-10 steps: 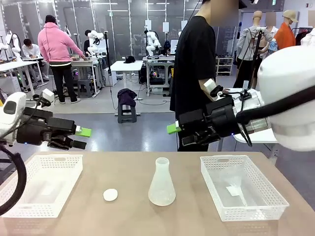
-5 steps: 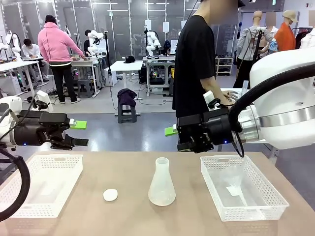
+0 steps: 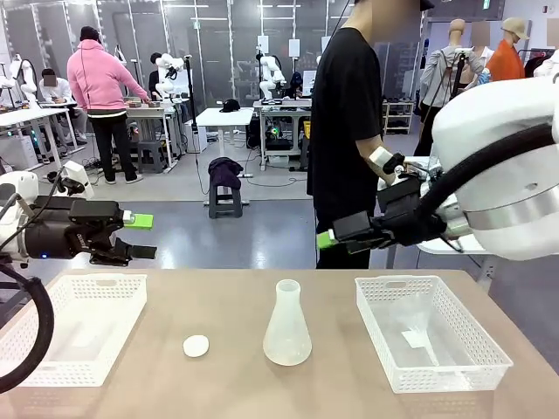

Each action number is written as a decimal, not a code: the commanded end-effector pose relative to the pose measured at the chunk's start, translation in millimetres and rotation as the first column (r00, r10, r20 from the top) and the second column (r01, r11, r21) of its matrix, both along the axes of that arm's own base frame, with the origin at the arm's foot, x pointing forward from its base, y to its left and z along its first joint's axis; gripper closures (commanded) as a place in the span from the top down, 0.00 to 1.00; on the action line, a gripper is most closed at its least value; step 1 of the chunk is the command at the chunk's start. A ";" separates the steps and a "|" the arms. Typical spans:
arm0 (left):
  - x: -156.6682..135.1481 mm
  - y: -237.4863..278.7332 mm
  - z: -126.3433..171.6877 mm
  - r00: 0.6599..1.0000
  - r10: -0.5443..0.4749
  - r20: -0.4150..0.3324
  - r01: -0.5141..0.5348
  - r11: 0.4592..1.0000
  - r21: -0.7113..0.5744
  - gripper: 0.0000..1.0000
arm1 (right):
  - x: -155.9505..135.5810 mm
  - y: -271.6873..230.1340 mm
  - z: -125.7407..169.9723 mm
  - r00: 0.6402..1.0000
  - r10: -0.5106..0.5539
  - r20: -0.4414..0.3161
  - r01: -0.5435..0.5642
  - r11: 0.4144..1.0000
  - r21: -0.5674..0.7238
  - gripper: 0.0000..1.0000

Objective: Prepare the solutions needed for the experiment.
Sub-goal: Pick up the Plastic Funnel and insert it into the Big flask.

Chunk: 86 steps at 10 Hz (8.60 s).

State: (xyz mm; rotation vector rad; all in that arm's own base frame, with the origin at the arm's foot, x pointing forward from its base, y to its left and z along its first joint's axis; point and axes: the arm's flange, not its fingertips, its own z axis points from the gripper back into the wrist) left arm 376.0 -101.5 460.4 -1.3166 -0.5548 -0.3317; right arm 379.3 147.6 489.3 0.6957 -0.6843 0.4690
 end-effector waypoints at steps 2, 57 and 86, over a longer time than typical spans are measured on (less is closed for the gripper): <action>-2.2 -1.5 0.7 1.000 -0.012 -0.012 0.012 1.000 0.007 1.00 | 21.5 -25.3 15.7 0.975 0.127 0.183 -0.040 0.908 -0.417 1.00; -2.2 -1.5 0.7 1.000 -0.012 -0.012 0.012 1.000 0.007 1.00 | 141.4 -69.5 -47.8 0.721 0.587 -0.368 -0.569 0.200 -0.798 0.00; -2.2 -1.5 0.7 1.000 -0.012 -0.012 0.012 1.000 0.007 1.00 | -30.0 67.9 59.6 0.234 0.964 0.128 -0.220 0.181 -0.959 0.06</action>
